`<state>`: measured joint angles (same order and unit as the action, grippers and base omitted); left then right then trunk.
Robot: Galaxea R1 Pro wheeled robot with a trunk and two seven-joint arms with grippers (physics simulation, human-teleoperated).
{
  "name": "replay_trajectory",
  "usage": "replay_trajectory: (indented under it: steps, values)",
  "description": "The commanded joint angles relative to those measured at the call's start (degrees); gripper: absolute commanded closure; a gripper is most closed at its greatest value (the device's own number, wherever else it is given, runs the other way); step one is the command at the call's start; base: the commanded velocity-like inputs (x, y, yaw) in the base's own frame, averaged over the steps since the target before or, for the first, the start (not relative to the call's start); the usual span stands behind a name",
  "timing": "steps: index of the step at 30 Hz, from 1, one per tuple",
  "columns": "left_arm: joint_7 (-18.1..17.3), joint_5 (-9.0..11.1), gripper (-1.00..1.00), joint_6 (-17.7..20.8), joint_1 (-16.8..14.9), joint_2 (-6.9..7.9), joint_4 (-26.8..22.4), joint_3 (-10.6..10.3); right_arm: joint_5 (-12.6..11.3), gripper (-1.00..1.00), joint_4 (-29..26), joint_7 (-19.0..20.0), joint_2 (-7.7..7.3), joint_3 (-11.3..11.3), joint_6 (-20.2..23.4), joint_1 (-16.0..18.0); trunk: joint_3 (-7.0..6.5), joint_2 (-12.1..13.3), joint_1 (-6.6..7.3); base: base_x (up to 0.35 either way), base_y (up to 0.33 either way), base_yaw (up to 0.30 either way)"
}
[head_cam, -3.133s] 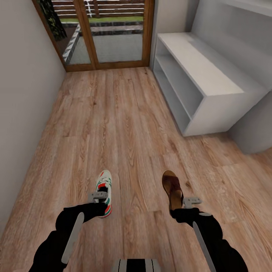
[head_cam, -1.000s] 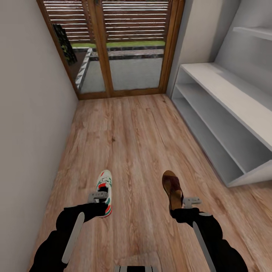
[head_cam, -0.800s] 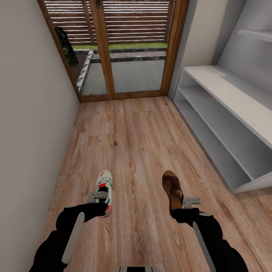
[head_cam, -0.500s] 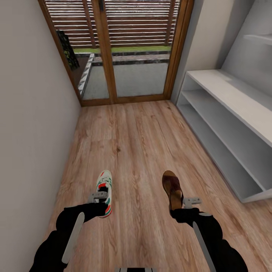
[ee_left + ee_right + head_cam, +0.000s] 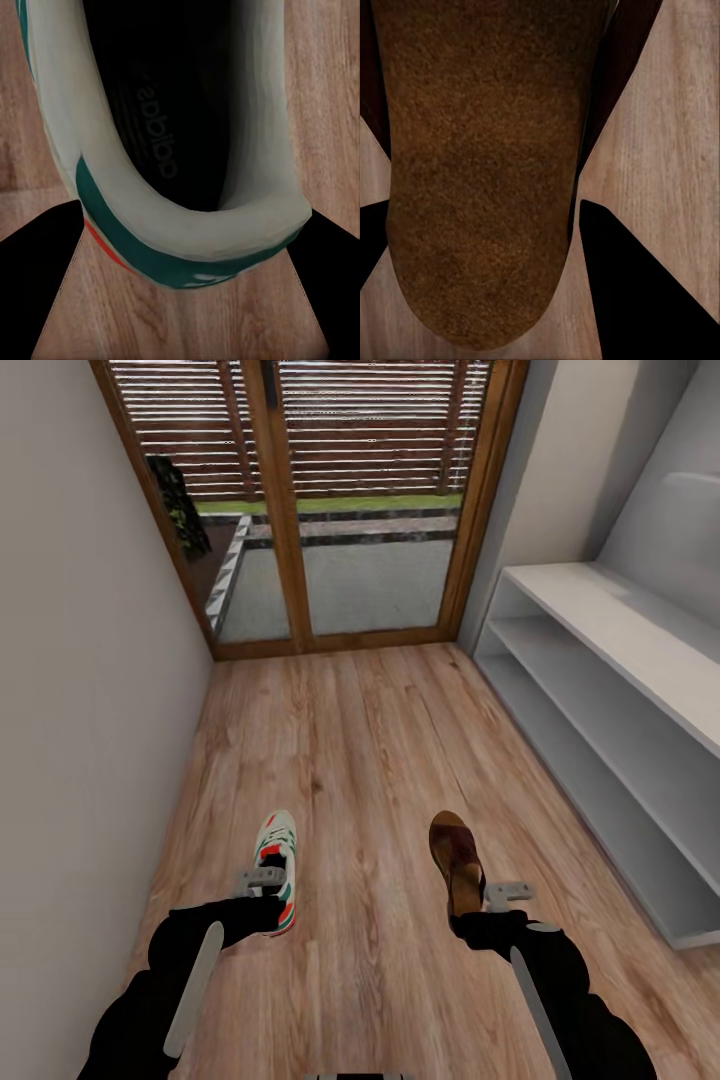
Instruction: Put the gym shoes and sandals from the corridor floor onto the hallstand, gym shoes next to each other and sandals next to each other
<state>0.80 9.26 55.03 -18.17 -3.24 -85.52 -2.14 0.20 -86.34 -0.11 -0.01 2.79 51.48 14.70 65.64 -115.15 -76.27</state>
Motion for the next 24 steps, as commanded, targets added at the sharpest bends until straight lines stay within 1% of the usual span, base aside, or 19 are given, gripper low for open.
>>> replay_trajectory:
  steps: [1, 12, 24]
  values:
    - [0.08, 0.23, 1.00, 0.26, -0.03, -0.01, -0.06, 0.03, -0.11, 1.00, -0.06, -0.16, 0.00, 0.02, 0.29, 0.02, -0.05, -0.01, -0.03, 0.340, 0.002, 0.000]
    - [0.08, 0.23, 1.00, 0.26, -0.03, -0.01, -0.06, 0.03, -0.11, 1.00, -0.06, -0.16, 0.01, 0.02, 0.29, 0.04, -1.03, -0.01, -0.03, 0.342, 0.020, 0.000]
    - [-0.01, 0.23, 1.00, 0.26, -0.03, -0.01, -0.06, 0.01, -0.11, 1.00, -0.06, -0.16, 0.01, 0.02, 0.29, 0.04, -2.07, -0.01, -0.03, 0.328, 0.177, 0.000]
